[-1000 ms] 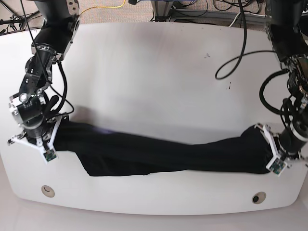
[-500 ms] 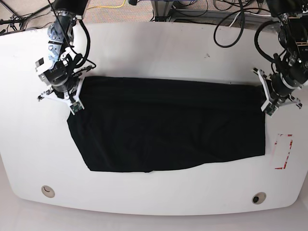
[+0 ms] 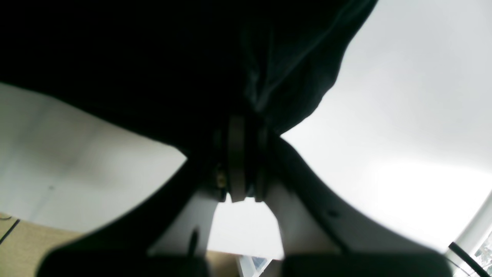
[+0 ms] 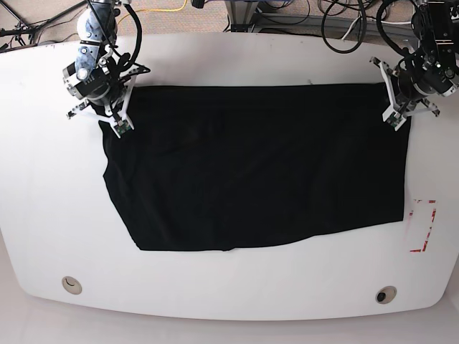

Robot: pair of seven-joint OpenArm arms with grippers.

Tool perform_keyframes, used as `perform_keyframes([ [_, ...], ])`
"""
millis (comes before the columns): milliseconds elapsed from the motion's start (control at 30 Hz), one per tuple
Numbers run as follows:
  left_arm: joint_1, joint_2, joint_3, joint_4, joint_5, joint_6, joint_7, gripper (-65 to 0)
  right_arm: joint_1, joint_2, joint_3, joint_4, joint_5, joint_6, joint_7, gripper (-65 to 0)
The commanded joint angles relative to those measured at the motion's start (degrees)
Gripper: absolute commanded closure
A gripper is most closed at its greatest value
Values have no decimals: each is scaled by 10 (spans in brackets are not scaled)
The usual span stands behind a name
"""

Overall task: Fold the T-shirt properly
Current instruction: 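Open the left gripper and move it along the shirt edge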

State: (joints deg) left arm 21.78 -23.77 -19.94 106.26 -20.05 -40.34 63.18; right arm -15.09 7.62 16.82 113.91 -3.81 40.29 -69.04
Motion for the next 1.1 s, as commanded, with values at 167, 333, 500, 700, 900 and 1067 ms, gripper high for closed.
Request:
perform_keyframes([
  [167, -4, -23, -3, -56, 68, 3, -5, -13, -13, 7, 2, 9, -8, -3, 2, 0],
  [333, -20, -20, 4, -56, 100, 3, -5, -13, -13, 7, 3, 9, -8, -3, 2, 0],
  [500, -46, -25, 28, -54, 101, 3, -5, -15, -7, 7, 2, 9, -8, -3, 2, 0],
  [700, -80, -41, 62, -56, 101, 3, -2, -17, 4, 7, 2, 8, -8, -3, 2, 0],
  [900, -101, -58, 101, -55, 101, 3, -1, -21, 9, 7, 3, -11, -8, -3, 3, 0],
  [1067, -115, -63, 108, -57, 100, 3, 3, -117, 17, 8, 3, -26, -8, -3, 26, 0],
])
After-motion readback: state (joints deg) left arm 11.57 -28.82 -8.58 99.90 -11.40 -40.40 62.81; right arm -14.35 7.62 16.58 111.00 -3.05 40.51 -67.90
